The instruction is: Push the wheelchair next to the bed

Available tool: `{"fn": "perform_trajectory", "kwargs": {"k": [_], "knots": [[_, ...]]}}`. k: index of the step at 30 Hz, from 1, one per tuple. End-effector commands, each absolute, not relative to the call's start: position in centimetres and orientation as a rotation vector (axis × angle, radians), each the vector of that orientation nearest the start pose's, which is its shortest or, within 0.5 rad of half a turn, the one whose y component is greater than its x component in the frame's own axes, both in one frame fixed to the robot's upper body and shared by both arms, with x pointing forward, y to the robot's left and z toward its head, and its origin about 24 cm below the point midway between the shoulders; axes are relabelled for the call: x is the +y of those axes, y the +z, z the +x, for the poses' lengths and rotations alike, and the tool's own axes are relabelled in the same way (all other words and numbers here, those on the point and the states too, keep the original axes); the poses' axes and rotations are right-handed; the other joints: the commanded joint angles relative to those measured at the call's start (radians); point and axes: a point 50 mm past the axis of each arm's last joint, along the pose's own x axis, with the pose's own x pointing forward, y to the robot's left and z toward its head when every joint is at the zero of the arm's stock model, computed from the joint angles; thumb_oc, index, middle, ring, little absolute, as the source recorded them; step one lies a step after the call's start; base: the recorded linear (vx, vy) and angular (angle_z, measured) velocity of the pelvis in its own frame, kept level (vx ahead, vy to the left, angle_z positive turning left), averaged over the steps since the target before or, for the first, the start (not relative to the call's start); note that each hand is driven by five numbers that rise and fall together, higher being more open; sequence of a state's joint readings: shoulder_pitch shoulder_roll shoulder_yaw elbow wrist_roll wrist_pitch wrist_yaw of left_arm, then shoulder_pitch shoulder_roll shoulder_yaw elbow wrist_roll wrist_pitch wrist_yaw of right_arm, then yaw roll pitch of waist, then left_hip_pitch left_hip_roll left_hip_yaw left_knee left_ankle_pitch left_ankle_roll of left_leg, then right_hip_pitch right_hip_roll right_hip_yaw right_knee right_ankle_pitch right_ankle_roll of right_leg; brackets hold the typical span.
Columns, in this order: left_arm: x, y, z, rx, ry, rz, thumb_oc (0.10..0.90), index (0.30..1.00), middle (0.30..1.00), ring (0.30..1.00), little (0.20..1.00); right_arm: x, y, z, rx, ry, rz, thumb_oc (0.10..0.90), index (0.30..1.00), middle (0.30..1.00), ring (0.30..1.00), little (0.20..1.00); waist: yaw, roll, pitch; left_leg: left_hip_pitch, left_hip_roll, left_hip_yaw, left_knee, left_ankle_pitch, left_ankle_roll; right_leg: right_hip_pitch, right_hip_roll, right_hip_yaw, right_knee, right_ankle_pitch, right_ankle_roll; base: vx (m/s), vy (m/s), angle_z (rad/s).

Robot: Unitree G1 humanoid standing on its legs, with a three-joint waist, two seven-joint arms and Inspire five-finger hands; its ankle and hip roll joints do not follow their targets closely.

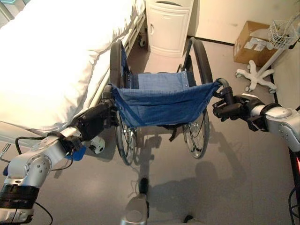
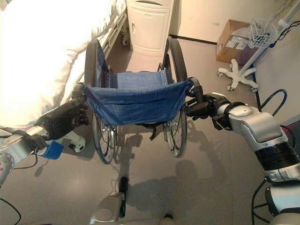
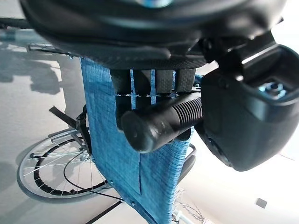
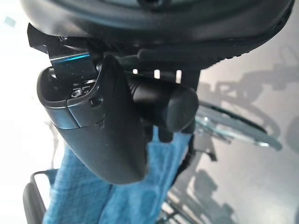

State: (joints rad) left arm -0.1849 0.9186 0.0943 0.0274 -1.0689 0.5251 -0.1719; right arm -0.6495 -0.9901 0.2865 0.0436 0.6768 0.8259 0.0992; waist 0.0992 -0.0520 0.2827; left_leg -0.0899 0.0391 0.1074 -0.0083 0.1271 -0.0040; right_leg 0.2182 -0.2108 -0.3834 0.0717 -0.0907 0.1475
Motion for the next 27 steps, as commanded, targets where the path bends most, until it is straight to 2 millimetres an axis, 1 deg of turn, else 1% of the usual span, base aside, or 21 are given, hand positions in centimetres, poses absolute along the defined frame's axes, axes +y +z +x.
{"fn": "perform_trajectory", "kwargs": {"k": [1, 3, 4, 6, 7, 8, 9, 12, 13, 19, 22, 23, 24, 25, 26, 27], "knots": [[31.4, 22.4, 28.3, -0.079, -0.162, -0.094, 0.400, 0.300, 0.300, 0.300, 0.300, -18.4, 21.9, 31.9, 0.118, 0.474, -0.415, 0.400, 0.300, 0.300, 0.300, 0.300, 0.085, 0.032, -0.159, 0.158, -0.001, 0.024, -0.055, -0.077, -0.040, -0.148, -0.006, -0.024, 0.274, 0.081, 0.042, 0.03, 0.145, -0.07], [31.6, 22.6, 28.4, -0.086, -0.142, -0.095, 0.400, 0.300, 0.300, 0.300, 0.300, -18.0, 21.8, 31.8, 0.111, 0.491, -0.417, 0.400, 0.300, 0.300, 0.300, 0.300, 0.081, 0.034, -0.156, 0.173, -0.002, 0.045, -0.066, -0.083, -0.041, -0.155, -0.013, -0.040, 0.242, 0.086, 0.041, 0.01, 0.068, -0.40], [31.6, 22.7, 28.5, -0.089, -0.138, -0.097, 0.400, 0.300, 0.300, 0.300, 0.300, -18.0, 21.7, 31.8, 0.109, 0.494, -0.420, 0.400, 0.300, 0.300, 0.300, 0.300, 0.078, 0.034, -0.155, 0.177, -0.002, 0.049, -0.066, -0.086, -0.043, -0.158, -0.007, -0.039, 0.214, 0.086, 0.038, -0.01, 0.013, -0.44], [31.4, 23.0, 28.5, -0.096, -0.136, -0.104, 0.400, 0.300, 0.300, 0.300, 0.300, -17.9, 21.6, 31.7, 0.108, 0.490, -0.426, 0.400, 0.300, 0.300, 0.300, 0.300, 0.067, 0.033, -0.153, 0.180, -0.005, 0.047, -0.063, -0.094, -0.045, -0.173, 0.017, -0.022, 0.121, 0.085, 0.032, 0.00, -0.010, -0.27], [31.3, 23.0, 28.6, -0.097, -0.137, -0.106, 0.400, 0.300, 0.300, 0.300, 0.300, -18.0, 21.6, 31.7, 0.109, 0.487, -0.426, 0.400, 0.300, 0.300, 0.300, 0.300, 0.066, 0.031, -0.154, 0.179, -0.007, 0.046, -0.062, -0.097, -0.044, -0.175, 0.017, -0.021, 0.102, 0.088, 0.031, -0.01, -0.040, 0.08], [31.1, 23.0, 28.6, -0.099, -0.139, -0.108, 0.400, 0.300, 0.300, 0.300, 0.300, -18.1, 21.5, 31.8, 0.109, 0.484, -0.420, 0.400, 0.300, 0.300, 0.300, 0.300, 0.069, 0.024, -0.154, 0.177, -0.011, 0.048, -0.061, -0.101, -0.039, -0.175, 0.012, -0.022, 0.080, 0.107, 0.033, -0.03, -0.078, 0.23], [30.9, 22.7, 28.6, -0.092, -0.145, -0.100, 0.400, 0.300, 0.300, 0.300, 0.300, -18.0, 21.4, 32.0, 0.109, 0.482, -0.416, 0.400, 0.300, 0.300, 0.300, 0.300, 0.070, 0.018, -0.157, 0.176, -0.012, 0.045, -0.068, -0.102, -0.038, -0.169, 0.024, -0.012, 0.051, 0.109, 0.035, -0.03, -0.087, 0.23], [30.3, 22.3, 28.6, -0.076, -0.155, -0.075, 0.400, 0.300, 0.300, 0.300, 0.300, -18.1, 21.9, 32.3, 0.115, 0.474, -0.407, 0.400, 0.300, 0.300, 0.300, 0.300, 0.082, 0.002, -0.168, 0.176, -0.017, 0.040, -0.079, -0.102, -0.040, -0.152, 0.028, -0.025, 0.013, 0.128, 0.044, -0.02, -0.077, 0.11], [30.3, 22.3, 28.6, -0.076, -0.155, -0.076, 0.400, 0.300, 0.300, 0.300, 0.300, -18.1, 21.9, 32.3, 0.116, 0.474, -0.405, 0.400, 0.300, 0.300, 0.300, 0.300, 0.082, 0.000, -0.171, 0.175, -0.018, 0.039, -0.079, -0.104, -0.040, -0.150, 0.030, -0.025, 0.006, 0.130, 0.045, -0.02, -0.067, 0.14], [29.8, 22.1, 28.5, -0.084, -0.156, -0.076, 0.400, 0.300, 0.300, 0.300, 0.300, -18.2, 21.5, 32.3, 0.119, 0.456, -0.411, 0.400, 0.300, 0.300, 0.300, 0.300, 0.081, 0.000, -0.185, 0.172, -0.019, 0.030, -0.079, -0.107, -0.040, -0.139, 0.041, -0.021, -0.032, 0.131, 0.044, -0.02, -0.052, 0.06], [29.9, 22.0, 28.3, -0.082, -0.144, -0.073, 0.400, 0.300, 0.300, 0.300, 0.300, -18.5, 21.5, 32.3, 0.122, 0.442, -0.405, 0.400, 0.300, 0.300, 0.300, 0.300, 0.082, -0.002, -0.191, 0.174, -0.021, 0.031, -0.079, -0.111, -0.040, -0.137, 0.044, -0.020, -0.034, 0.131, 0.043, 0.00, -0.028, 0.01], [30.0, 21.9, 28.4, -0.082, -0.139, -0.076, 0.420, 0.331, 0.331, 0.331, 0.331, -18.4, 21.4, 32.3, 0.125, 0.439, -0.405, 0.482, 0.422, 0.422, 0.422, 0.422, 0.081, -0.002, -0.192, 0.176, -0.021, 0.033, -0.079, -0.112, -0.040, -0.138, 0.044, -0.019, -0.034, 0.131, 0.043, 0.00, 0.000, 0.00], [30.1, 21.9, 28.3, -0.084, -0.136, -0.077, 0.497, 0.446, 0.446, 0.446, 0.446, -18.4, 21.4, 32.3, 0.127, 0.437, -0.407, 0.585, 0.578, 0.578, 0.578, 0.578, 0.080, -0.002, -0.193, 0.178, -0.021, 0.035, -0.079, -0.112, -0.039, -0.137, 0.045, -0.018, -0.035, 0.130, 0.042, 0.00, 0.000, 0.00], [30.1, 21.9, 28.3, -0.084, -0.135, -0.076, 0.527, 0.491, 0.491, 0.491, 0.491, -18.4, 21.4, 32.3, 0.128, 0.437, -0.408, 0.623, 0.634, 0.634, 0.634, 0.634, 0.080, -0.002, -0.193, 0.178, -0.021, 0.035, -0.079, -0.113, -0.039, -0.137, 0.045, -0.018, -0.035, 0.130, 0.042, 0.00, 0.000, 0.00], [30.2, 21.9, 28.2, -0.082, -0.130, -0.076, 0.707, 0.761, 0.761, 0.761, 0.761, -18.5, 21.4, 32.3, 0.131, 0.434, -0.409, 0.800, 0.900, 0.900, 0.900, 0.900, 0.080, -0.002, -0.196, 0.182, -0.020, 0.039, -0.079, -0.113, -0.041, -0.133, 0.047, -0.019, -0.038, 0.128, 0.041, 0.00, 0.000, 0.00], [30.3, 21.9, 28.2, -0.082, -0.129, -0.075, 0.800, 0.900, 0.900, 0.900, 0.900, -18.6, 21.4, 32.3, 0.132, 0.429, -0.410, 0.800, 0.900, 0.900, 0.900, 0.900, 0.080, -0.001, -0.197, 0.183, -0.020, 0.039, -0.079, -0.113, -0.041, -0.131, 0.048, -0.019, -0.040, 0.128, 0.040, 0.00, 0.000, 0.00]]}}
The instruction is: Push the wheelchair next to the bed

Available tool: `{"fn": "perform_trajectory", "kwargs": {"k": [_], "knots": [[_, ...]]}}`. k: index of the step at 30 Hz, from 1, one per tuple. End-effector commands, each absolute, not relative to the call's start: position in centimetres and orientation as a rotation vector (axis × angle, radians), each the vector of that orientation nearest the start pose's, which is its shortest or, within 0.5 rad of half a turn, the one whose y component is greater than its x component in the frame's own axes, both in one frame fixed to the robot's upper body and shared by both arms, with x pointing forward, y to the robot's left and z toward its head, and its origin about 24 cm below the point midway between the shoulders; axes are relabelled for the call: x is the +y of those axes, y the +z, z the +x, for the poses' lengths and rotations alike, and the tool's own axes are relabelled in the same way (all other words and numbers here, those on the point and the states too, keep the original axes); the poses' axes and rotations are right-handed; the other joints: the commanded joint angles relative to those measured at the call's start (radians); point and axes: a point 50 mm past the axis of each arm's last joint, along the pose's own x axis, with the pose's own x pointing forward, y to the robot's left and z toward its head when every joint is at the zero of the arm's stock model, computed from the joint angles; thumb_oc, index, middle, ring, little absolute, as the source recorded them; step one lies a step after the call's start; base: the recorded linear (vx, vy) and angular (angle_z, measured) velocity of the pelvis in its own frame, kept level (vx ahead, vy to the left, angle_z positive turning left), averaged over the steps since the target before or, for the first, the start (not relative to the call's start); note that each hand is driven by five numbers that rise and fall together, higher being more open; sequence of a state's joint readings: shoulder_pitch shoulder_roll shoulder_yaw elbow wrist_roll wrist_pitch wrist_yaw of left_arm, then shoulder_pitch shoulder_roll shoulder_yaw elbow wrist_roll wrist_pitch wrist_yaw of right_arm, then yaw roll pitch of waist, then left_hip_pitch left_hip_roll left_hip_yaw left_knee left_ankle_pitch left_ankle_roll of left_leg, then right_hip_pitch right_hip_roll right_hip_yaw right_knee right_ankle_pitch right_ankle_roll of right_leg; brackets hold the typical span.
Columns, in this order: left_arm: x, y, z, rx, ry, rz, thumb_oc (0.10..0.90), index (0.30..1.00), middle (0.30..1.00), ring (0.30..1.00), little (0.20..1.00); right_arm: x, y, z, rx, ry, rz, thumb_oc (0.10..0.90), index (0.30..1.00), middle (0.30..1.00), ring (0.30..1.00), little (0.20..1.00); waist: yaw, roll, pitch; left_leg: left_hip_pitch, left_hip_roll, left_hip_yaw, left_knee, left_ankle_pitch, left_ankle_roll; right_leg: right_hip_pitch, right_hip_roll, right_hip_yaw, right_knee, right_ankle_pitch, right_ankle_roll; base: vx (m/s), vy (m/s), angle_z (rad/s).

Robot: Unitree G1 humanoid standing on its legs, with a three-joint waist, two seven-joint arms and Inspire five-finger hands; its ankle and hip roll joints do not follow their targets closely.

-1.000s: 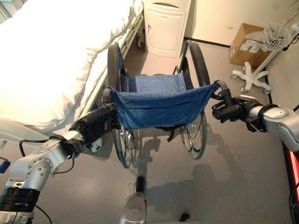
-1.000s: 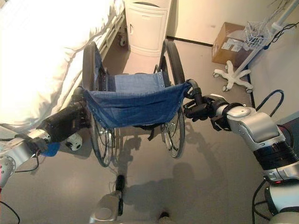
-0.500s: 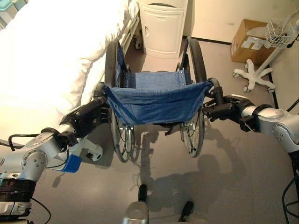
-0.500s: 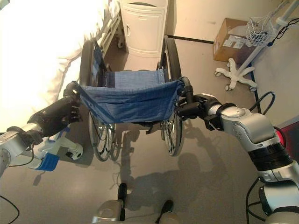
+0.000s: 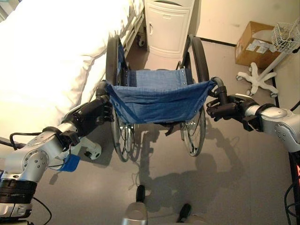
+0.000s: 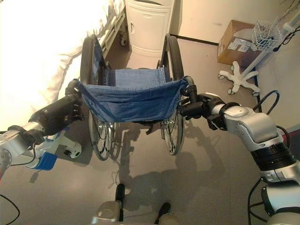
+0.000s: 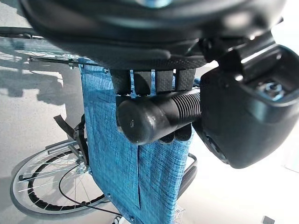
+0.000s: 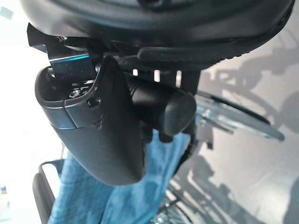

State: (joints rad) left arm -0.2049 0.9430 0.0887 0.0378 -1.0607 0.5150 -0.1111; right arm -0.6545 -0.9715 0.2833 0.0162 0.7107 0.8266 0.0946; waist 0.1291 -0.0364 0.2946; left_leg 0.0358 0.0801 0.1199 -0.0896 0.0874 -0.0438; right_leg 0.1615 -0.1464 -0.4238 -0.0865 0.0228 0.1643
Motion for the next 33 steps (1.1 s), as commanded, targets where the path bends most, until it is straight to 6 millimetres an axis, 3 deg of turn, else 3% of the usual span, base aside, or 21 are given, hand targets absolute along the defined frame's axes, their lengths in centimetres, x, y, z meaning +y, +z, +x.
{"fn": "perform_trajectory", "kwargs": {"k": [1, 11, 17, 19, 25, 33], "knots": [[30.3, 21.9, 28.1, -0.082, -0.126, -0.070, 0.800, 0.900, 0.900, 0.900, 0.900, -18.7, 21.4, 32.3, 0.131, 0.424, -0.410, 0.800, 0.900, 0.900, 0.900, 0.900, 0.050, -0.017, -0.210, 0.059, -0.061, 0.028, 0.002, -0.074, -0.001, -0.073, -0.016, 0.022, 0.117, 0.014, 0.023, 0.00, 0.000, 0.00], [31.4, 23.0, 27.7, -0.126, -0.064, -0.050, 0.800, 0.900, 0.900, 0.900, 0.900, -19.9, 22.0, 32.4, 0.095, 0.347, -0.367, 0.800, 0.900, 0.900, 0.900, 0.900, 0.047, -0.019, -0.219, 0.065, -0.058, 0.033, 0.002, -0.076, -0.006, -0.063, -0.009, 0.022, 0.109, 0.013, 0.020, 0.00, 0.000, 0.00], [34.0, 23.9, 26.5, -0.167, 0.085, 0.039, 0.800, 0.900, 0.900, 0.900, 0.900, -22.5, 22.8, 31.9, 0.052, 0.231, -0.348, 0.800, 0.900, 0.900, 0.900, 0.900, 0.041, -0.021, -0.227, 0.062, -0.054, 0.034, 0.002, -0.080, -0.009, -0.065, -0.005, 0.029, 0.104, 0.013, 0.019, -0.01, -0.010, 0.00], [35.5, 24.6, 25.3, -0.202, 0.153, 0.080, 0.800, 0.900, 0.900, 0.900, 0.900, -24.0, 23.7, 31.3, 0.016, 0.166, -0.370, 0.800, 0.900, 0.900, 0.900, 0.900, 0.039, -0.019, -0.232, 0.061, -0.052, 0.034, 0.002, -0.078, -0.012, -0.062, -0.001, 0.034, 0.097, 0.009, 0.016, -0.04, -0.025, 0.00], [37.7, 25.6, 22.6, -0.272, 0.276, 0.133, 0.800, 0.900, 0.900, 0.900, 0.900, -26.9, 24.5, 29.5, -0.060, 0.037, -0.338, 0.800, 0.900, 0.900, 0.900, 0.900, 0.033, -0.014, -0.238, 0.059, -0.046, 0.033, 0.002, -0.078, -0.018, -0.056, 0.006, 0.042, 0.080, 0.005, 0.010, -0.02, -0.012, 0.03], [40.0, 25.8, 18.1, -0.339, 0.442, 0.188, 0.800, 0.900, 0.900, 0.900, 0.900, -31.6, 23.6, 25.7, -0.095, -0.171, -0.294, 0.800, 0.900, 0.900, 0.900, 0.900, 0.019, -0.008, -0.246, 0.044, -0.034, 0.028, 0.002, -0.073, -0.029, -0.051, 0.017, 0.051, 0.057, -0.001, 0.003, -0.01, -0.010, 0.03]]}}
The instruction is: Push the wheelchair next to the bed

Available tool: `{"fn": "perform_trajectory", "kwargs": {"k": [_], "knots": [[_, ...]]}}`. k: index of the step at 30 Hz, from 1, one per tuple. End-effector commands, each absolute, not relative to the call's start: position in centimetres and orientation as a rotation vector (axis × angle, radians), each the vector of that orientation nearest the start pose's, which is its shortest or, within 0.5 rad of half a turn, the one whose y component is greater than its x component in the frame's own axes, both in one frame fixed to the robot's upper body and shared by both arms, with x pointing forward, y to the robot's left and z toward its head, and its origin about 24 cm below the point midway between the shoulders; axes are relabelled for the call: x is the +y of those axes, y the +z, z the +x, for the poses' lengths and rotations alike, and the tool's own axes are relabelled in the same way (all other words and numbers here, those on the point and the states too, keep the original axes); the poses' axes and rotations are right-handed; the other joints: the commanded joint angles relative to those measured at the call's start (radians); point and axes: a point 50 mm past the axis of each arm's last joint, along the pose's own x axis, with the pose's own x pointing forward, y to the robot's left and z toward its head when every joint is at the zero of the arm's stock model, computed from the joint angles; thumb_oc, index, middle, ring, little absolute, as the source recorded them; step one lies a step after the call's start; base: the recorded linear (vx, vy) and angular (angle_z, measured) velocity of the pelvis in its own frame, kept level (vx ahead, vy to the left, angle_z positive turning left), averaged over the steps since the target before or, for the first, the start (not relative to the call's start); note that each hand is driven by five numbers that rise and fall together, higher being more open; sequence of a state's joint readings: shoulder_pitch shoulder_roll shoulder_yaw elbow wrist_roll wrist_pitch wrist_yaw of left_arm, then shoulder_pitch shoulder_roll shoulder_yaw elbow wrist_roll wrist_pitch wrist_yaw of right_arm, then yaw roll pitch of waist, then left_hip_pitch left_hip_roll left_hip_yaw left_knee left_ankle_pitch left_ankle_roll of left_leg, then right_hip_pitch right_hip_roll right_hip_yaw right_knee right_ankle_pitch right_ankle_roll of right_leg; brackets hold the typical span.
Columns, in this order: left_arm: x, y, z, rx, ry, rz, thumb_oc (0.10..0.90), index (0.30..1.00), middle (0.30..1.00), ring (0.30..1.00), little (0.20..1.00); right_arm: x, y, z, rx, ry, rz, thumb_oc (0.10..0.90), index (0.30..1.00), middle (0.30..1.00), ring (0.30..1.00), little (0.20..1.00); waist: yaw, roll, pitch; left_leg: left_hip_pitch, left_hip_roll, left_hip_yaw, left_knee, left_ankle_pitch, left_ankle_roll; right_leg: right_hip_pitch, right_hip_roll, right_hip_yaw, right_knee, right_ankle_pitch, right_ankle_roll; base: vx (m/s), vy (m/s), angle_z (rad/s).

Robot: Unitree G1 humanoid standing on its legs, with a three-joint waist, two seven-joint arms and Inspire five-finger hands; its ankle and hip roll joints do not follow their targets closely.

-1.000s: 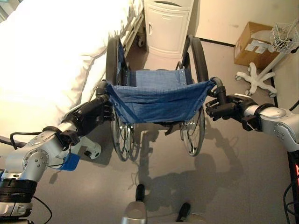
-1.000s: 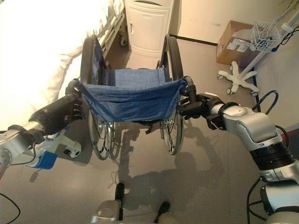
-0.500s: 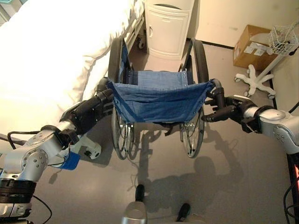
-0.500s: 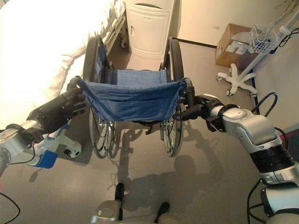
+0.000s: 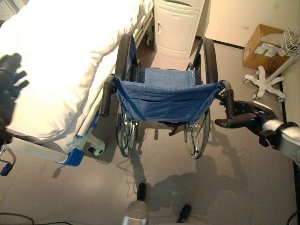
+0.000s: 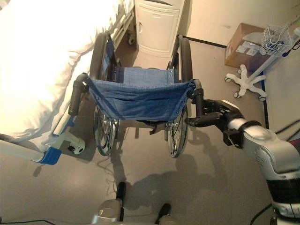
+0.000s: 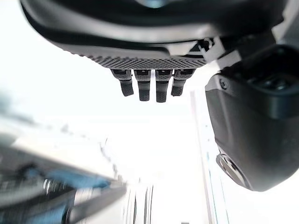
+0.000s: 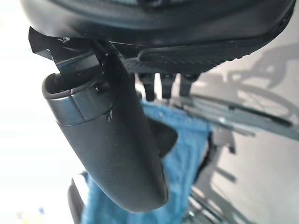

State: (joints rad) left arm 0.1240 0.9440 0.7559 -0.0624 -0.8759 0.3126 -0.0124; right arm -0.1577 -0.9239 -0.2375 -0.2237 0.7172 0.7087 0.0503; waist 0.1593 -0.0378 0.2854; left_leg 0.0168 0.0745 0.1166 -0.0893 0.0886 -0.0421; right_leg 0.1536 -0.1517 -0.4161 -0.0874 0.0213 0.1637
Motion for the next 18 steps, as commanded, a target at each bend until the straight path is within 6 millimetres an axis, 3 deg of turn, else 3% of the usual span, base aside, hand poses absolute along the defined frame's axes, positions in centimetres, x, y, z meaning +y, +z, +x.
{"fn": "perform_trajectory", "kwargs": {"k": [1, 5, 15, 18], "knots": [[40.2, 25.8, 17.8, -0.344, 0.450, 0.182, 0.800, 0.900, 0.900, 0.900, 0.900, -31.9, 23.6, 25.4, -0.098, -0.188, -0.288, 0.800, 0.900, 0.900, 0.900, 0.900, -0.012, -0.005, -0.237, 0.061, -0.027, 0.032, 0.002, -0.073, -0.032, -0.043, 0.022, 0.043, 0.057, 0.000, 0.003, -0.02, -0.015, -0.03], [40.5, 24.9, 16.7, -0.323, 0.475, 0.157, 0.800, 0.900, 0.900, 0.900, 0.900, -33.5, 23.2, 24.2, -0.127, -0.301, -0.250, 0.800, 0.900, 0.900, 0.900, 0.900, -0.016, -0.003, -0.240, 0.053, -0.021, 0.030, 0.002, -0.067, -0.039, -0.041, 0.026, 0.040, 0.045, -0.004, -0.001, -0.01, -0.009, -0.02], [40.8, 21.6, 16.2, -0.220, 0.481, 0.040, 0.800, 0.900, 0.900, 0.900, 0.900, -36.9, 23.2, 21.7, -0.131, -0.520, -0.195, 0.800, 0.900, 0.900, 0.900, 0.900, -0.040, -0.004, -0.244, 0.047, -0.011, 0.036, 0.002, -0.063, -0.050, -0.043, 0.032, 0.047, 0.027, -0.012, 0.000, 0.00, -0.006, 0.00], [40.4, 18.5, 15.6, -0.113, 0.469, -0.033, 0.800, 0.900, 0.900, 0.900, 0.900, -38.0, 20.7, 20.1, -0.039, -0.553, -0.152, 0.800, 0.900, 0.900, 0.900, 0.900, -0.052, -0.003, -0.240, 0.047, -0.007, 0.045, 0.002, -0.061, -0.052, -0.047, 0.032, 0.050, 0.023, -0.012, 0.000, 0.00, 0.000, 0.00]]}}
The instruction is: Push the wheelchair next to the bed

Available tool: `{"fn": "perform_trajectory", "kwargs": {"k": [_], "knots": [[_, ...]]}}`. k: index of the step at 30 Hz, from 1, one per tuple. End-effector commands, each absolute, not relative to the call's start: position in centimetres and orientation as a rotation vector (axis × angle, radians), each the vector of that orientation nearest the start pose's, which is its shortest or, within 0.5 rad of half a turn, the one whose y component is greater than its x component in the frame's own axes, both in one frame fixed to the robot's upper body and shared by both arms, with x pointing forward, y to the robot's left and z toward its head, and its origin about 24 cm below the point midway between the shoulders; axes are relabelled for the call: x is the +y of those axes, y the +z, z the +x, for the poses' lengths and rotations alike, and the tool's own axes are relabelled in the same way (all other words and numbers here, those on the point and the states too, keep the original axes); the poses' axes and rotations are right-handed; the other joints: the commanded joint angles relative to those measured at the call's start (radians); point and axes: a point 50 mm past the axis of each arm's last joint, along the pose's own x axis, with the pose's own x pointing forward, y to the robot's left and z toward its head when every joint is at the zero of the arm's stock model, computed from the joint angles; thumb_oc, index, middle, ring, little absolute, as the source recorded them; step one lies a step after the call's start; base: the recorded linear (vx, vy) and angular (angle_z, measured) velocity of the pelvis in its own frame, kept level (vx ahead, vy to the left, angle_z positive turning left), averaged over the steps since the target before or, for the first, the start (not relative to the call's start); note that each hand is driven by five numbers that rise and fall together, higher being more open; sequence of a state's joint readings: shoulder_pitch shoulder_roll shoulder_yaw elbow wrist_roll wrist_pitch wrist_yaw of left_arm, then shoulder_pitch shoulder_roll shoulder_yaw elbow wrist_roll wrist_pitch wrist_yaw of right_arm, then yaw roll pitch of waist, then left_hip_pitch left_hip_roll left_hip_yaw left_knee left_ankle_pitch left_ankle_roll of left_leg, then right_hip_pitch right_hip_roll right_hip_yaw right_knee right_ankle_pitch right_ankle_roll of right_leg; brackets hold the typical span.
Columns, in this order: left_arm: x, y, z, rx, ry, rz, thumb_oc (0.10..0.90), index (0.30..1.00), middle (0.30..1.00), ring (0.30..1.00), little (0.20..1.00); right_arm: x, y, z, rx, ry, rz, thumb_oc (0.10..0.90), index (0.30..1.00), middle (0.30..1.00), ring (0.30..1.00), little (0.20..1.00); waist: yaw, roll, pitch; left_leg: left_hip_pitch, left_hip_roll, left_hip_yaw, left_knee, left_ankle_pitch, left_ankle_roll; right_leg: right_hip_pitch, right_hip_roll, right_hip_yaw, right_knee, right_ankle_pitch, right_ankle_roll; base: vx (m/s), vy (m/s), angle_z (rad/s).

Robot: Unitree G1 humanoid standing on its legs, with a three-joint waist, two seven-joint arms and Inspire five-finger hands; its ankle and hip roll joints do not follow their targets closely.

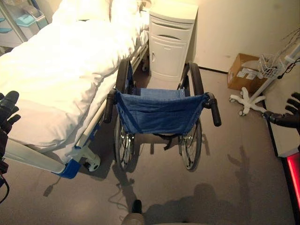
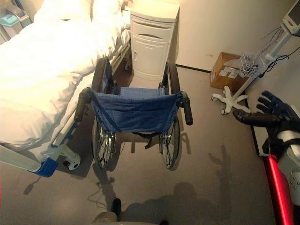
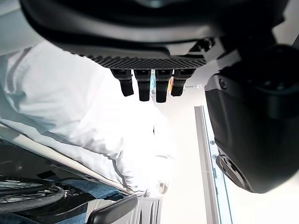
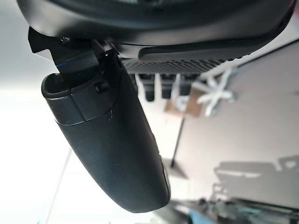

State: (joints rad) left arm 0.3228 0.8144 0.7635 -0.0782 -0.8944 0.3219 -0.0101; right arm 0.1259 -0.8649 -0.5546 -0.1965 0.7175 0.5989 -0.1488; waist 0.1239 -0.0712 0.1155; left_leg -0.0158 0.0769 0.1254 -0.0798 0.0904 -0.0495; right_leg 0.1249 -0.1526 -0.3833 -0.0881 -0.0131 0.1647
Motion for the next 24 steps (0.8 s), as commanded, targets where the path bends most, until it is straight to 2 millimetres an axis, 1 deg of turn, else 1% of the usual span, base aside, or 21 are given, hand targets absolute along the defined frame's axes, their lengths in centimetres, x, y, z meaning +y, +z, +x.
{"fn": "perform_trajectory", "kwargs": {"k": [1, 2, 3, 4, 5, 7, 8, 9, 10, 11, 13, 14, 15, 16, 18, 19, 20, 21, 23, 24], "knots": [[40.3, 17.8, 15.5, -0.097, 0.469, -0.042, 0.800, 0.900, 0.900, 0.900, 0.900, -38.1, 20.1, 19.9, -0.026, -0.558, -0.145, 0.800, 0.900, 0.900, 0.900, 0.900, -0.018, 0.031, -0.070, 0.080, -0.009, 0.038, -0.007, -0.063, -0.044, -0.019, 0.033, 0.017, 0.024, 0.022, -0.001, 0.00, 0.000, 0.00], [40.1, 15.6, 15.0, -0.011, 0.472, -0.078, 0.800, 0.900, 0.900, 0.900, 0.900, -38.6, 18.2, 19.1, 0.028, -0.608, -0.122, 0.800, 0.900, 0.900, 0.900, 0.900, -0.019, 0.032, -0.068, 0.081, -0.008, 0.041, -0.007, -0.063, -0.044, -0.019, 0.032, 0.017, 0.023, 0.022, -0.001, 0.00, 0.000, 0.00], [40.0, 15.1, 15.0, 0.002, 0.472, -0.083, 0.800, 0.900, 0.900, 0.900, 0.900, -38.6, 17.9, 18.9, 0.034, -0.616, -0.121, 0.800, 0.900, 0.900, 0.900, 0.900, -0.019, 0.033, -0.069, 0.081, -0.007, 0.042, -0.007, -0.063, -0.043, -0.019, 0.032, 0.017, 0.023, 0.022, -0.001, 0.00, 0.000, 0.00], [39.5, 12.3, 14.6, 0.108, 0.473, -0.120, 0.800, 0.900, 0.900, 0.900, 0.900, -39.2, 15.5, 18.0, 0.098, -0.702, -0.109, 0.800, 0.900, 0.900, 0.900, 0.900, -0.022, 0.035, -0.066, 0.083, -0.007, 0.046, -0.007, -0.063, -0.042, -0.020, 0.030, 0.016, 0.023, 0.023, 0.001, 0.00, 0.000, 0.00], [39.3, 11.4, 14.5, 0.139, 0.472, -0.131, 0.800, 0.900, 0.900, 0.900, 0.900, -39.3, 14.8, 17.7, 0.113, -0.722, -0.105, 0.800, 0.900, 0.900, 0.900, 0.900, -0.023, 0.036, -0.065, 0.083, -0.007, 0.046, -0.007, -0.063, -0.042, -0.020, 0.030, 0.017, 0.022, 0.023, 0.001, 0.00, 0.000, 0.00], [38.3, 8.1, 14.1, 0.278, 0.468, -0.148, 0.800, 0.900, 0.900, 0.900, 0.900, -39.8, 11.9, 16.4, 0.195, -0.815, -0.058, 0.800, 0.900, 0.900, 0.900, 0.900, -0.026, 0.040, -0.061, 0.084, -0.008, 0.047, -0.007, -0.065, -0.038, -0.020, 0.029, 0.018, 0.021, 0.023, 0.002, -0.02, 0.004, 0.01], [37.3, 4.9, 13.4, 0.402, 0.464, -0.179, 0.800, 0.900, 0.900, 0.900, 0.900, -39.5, 8.5, 15.4, 0.278, -0.856, 0.046, 0.800, 0.900, 0.900, 0.900, 0.900, -0.028, 0.045, -0.057, 0.085, -0.009, 0.048, -0.007, -0.065, -0.036, -0.021, 0.029, 0.017, 0.020, 0.024, 0.003, 0.00, 0.000, 0.00], [37.2, 4.6, 13.4, 0.412, 0.462, -0.182, 0.800, 0.900, 0.900, 0.900, 0.900, -39.5, 8.1, 15.2, 0.285, -0.866, 0.063, 0.800, 0.900, 0.900, 0.900, 0.900, -0.027, 0.045, -0.058, 0.085, -0.009, 0.048, -0.007, -0.065, -0.036, -0.020, 0.029, 0.016, 0.020, 0.024, 0.003, -0.03, 0.010, -0.04], [36.3, 2.1, 13.0, 0.504, 0.453, -0.237, 0.800, 0.900, 0.900, 0.900, 0.900, -39.0, 5.1, 14.4, 0.365, -0.926, 0.140, 0.800, 0.900, 0.900, 0.900, 0.900, -0.028, 0.048, -0.054, 0.087, -0.010, 0.047, -0.007, -0.066, -0.034, -0.018, 0.028, 0.015, 0.019, 0.026, 0.004, -0.03, 0.008, -0.07], [35.0, -0.9, 12.5, 0.627, 0.450, -0.281, 0.800, 0.900, 0.900, 0.900, 0.900, -38.6, 1.7, 13.3, 0.489, -1.001, 0.181, 0.800, 0.900, 0.900, 0.900, 0.900, -0.028, 0.052, -0.054, 0.085, -0.012, 0.046, -0.007, -0.067, -0.032, -0.019, 0.026, 0.012, 0.017, 0.029, 0.005, -0.03, 0.008, -0.11], [34.2, -2.5, 12.3, 0.698, 0.440, -0.281, 0.800, 0.900, 0.900, 0.900, 0.900, -38.3, -0.4, 12.6, 0.560, -1.031, 0.206, 0.800, 0.900, 0.900, 0.900, 0.900, -0.027, 0.054, -0.052, 0.086, -0.013, 0.043, -0.007, -0.068, -0.030, -0.018, 0.025, 0.010, 0.016, 0.031, 0.006, -0.01, 0.001, -0.08], [32.9, -5.0, 11.9, 0.810, 0.411, -0.289, 0.800, 0.900, 0.900, 0.900, 0.900, -37.5, -3.5, 11.7, 0.681, -1.070, 0.246, 0.800, 0.900, 0.900, 0.900, 0.900, -0.021, 0.056, -0.046, 0.093, -0.016, 0.037, -0.007, -0.072, -0.028, -0.010, 0.023, 0.006, 0.015, 0.034, 0.007, 0.00, 0.000, 0.00], [31.4, -7.4, 11.4, 0.935, 0.392, -0.278, 0.800, 0.900, 0.900, 0.900, 0.900, -36.0, -6.5, 11.0, 0.836, -1.091, 0.261, 0.800, 0.900, 0.900, 0.900, 0.900, -0.011, 0.058, -0.043, 0.094, -0.019, 0.029, -0.007, -0.074, -0.028, -0.007, 0.021, -0.001, 0.014, 0.039, 0.007, -0.01, -0.009, 0.05], [30.9, -8.1, 11.2, 0.966, 0.382, -0.270, 0.800, 0.900, 0.900, 0.900, 0.900, -35.5, -7.3, 10.9, 0.874, -1.086, 0.262, 0.800, 0.900, 0.900, 0.900, 0.900, -0.009, 0.059, -0.044, 0.090, -0.020, 0.027, -0.007, -0.072, -0.027, -0.010, 0.019, -0.004, 0.014, 0.043, 0.007, 0.00, 0.000, 0.00], [29.3, -10.3, 10.6, 1.071, 0.321, -0.228, 0.800, 0.900, 0.900, 0.900, 0.900, -33.5, -9.5, 10.8, 1.001, -1.054, 0.275, 0.800, 0.900, 0.900, 0.900, 0.900, -0.001, 0.061, -0.044, 0.088, -0.024, 0.018, -0.007, -0.073, -0.025, -0.011, 0.017, -0.008, 0.015, 0.047, 0.006, 0.00, 0.000, 0.00], [27.6, -12.0, 9.9, 1.154, 0.284, -0.209, 0.800, 0.900, 0.900, 0.900, 0.900, -31.0, -11.6, 10.4, 1.110, -0.988, 0.302, 0.800, 0.900, 0.900, 0.900, 0.900, 0.006, 0.063, -0.042, 0.094, -0.025, 0.013, -0.007, -0.077, -0.023, -0.006, 0.016, -0.009, 0.015, 0.048, 0.006, 0.00, 0.000, 0.00], [26.9, -12.7, 9.6, 1.182, 0.268, -0.196, 0.800, 0.900, 0.900, 0.900, 0.900, -30.0, -12.5, 10.1, 1.154, -0.959, 0.303, 0.800, 0.900, 0.900, 0.900, 0.900, 0.007, 0.063, -0.046, 0.089, -0.026, 0.011, -0.007, -0.075, -0.021, -0.012, 0.014, -0.011, 0.015, 0.050, 0.005, 0.00, 0.000, 0.00], [25.4, -13.9, 8.9, 1.242, 0.230, -0.170, 0.800, 0.900, 0.900, 0.900, 0.900, -27.9, -13.8, 9.4, 1.256, -0.869, 0.271, 0.800, 0.900, 0.900, 0.900, 0.900, 0.008, 0.065, -0.048, 0.089, -0.026, 0.011, -0.007, -0.077, -0.018, -0.013, 0.012, -0.011, 0.018, 0.050, 0.005, 0.01, 0.007, 0.04], [23.5, -15.3, 8.0, 1.344, 0.246, -0.216, 0.800, 0.900, 0.900, 0.900, 0.900, -25.4, -15.4, 8.1, 1.411, -0.639, 0.208, 0.800, 0.900, 0.900, 0.900, 0.900, 0.007, 0.068, -0.054, 0.087, -0.027, 0.009, -0.007, -0.081, -0.013, -0.017, 0.010, -0.011, 0.019, 0.049, 0.005, 0.01, 0.015, 0.15], [23.5, -15.3, 8.0, 1.344, 0.246, -0.216, 0.800, 0.900, 0.900, 0.900, 0.900, -25.4, -15.4, 8.1, 1.411, -0.638, 0.208, 0.800, 0.900, 0.900, 0.900, 0.900, 0.007, 0.068, -0.055, 0.086, -0.027, 0.009, -0.007, -0.081, -0.013, -0.018, 0.010, -0.012, 0.019, 0.049, 0.005, 0.00, 0.027, 0.16]]}}
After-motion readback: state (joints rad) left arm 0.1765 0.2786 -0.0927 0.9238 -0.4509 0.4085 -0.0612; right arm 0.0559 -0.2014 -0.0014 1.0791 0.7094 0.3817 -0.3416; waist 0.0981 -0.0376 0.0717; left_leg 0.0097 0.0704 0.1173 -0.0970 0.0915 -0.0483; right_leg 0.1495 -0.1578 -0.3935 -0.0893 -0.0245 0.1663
